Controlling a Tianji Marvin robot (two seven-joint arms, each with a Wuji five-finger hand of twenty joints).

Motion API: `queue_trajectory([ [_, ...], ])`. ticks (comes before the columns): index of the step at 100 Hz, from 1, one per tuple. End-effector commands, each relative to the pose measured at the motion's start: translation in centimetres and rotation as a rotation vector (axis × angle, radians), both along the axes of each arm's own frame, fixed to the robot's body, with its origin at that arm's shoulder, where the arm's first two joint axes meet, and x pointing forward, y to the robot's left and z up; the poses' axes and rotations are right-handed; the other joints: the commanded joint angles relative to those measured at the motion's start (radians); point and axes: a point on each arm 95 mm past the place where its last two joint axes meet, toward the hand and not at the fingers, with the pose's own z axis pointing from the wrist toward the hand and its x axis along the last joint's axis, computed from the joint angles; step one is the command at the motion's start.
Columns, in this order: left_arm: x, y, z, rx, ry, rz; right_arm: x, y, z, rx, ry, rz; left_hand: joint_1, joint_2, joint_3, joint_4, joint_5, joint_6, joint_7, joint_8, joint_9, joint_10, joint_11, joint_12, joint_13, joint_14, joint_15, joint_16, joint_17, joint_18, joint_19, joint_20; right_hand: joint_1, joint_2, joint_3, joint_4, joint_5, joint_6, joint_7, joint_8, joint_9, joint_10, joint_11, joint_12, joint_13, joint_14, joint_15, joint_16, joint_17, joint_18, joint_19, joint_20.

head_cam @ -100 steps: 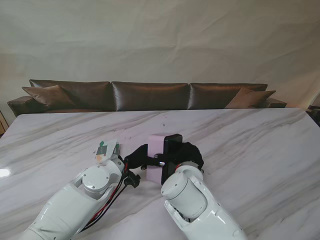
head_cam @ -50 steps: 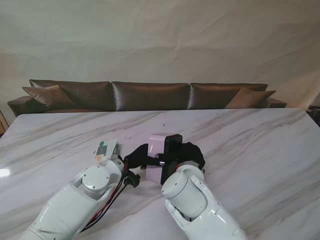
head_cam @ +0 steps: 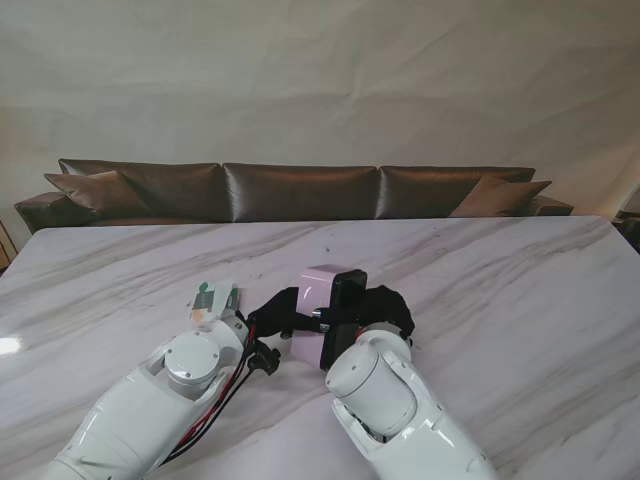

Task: Refill a tissue box and feed the first sheet

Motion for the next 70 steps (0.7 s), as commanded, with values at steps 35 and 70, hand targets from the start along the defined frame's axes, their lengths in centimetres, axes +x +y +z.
queue_trajectory([
  [35, 1.2, 2.1, 0.9, 0.019, -0.016, 0.058, -0.6, -1.8, -1.3, -0.049, 0.044, -0.035, 0.159, 0.264, 0.251, 0.120, -0.001, -0.063, -0.003, 0.039, 0.037, -0.021, 0.041, 0.014, 0.136, 0.128, 0.340, 0.027, -0.129, -0.004, 0.299, -0.011, 1.387, -0.008, 0.751, 0.058, 0.375, -0.166, 1.193, 0.131, 0.231, -0.004, 1.220, 0.116, 0.064, -0.038, 0.247, 0.029, 0.021, -0.129, 0.241, 0.008],
  [70, 0.8, 2.2, 1.1, 0.021, -0.019, 0.065, -0.8, -2.7, -1.0, -0.088, 0.041, -0.025, 0.158, 0.265, 0.251, 0.119, -0.001, -0.063, -0.003, 0.039, 0.037, -0.021, 0.041, 0.014, 0.136, 0.128, 0.340, 0.028, -0.129, -0.004, 0.299, -0.011, 1.385, -0.008, 0.756, 0.042, 0.375, -0.166, 1.193, 0.131, 0.231, 0.000, 1.220, 0.116, 0.063, -0.035, 0.246, 0.027, 0.020, -0.124, 0.241, -0.002],
])
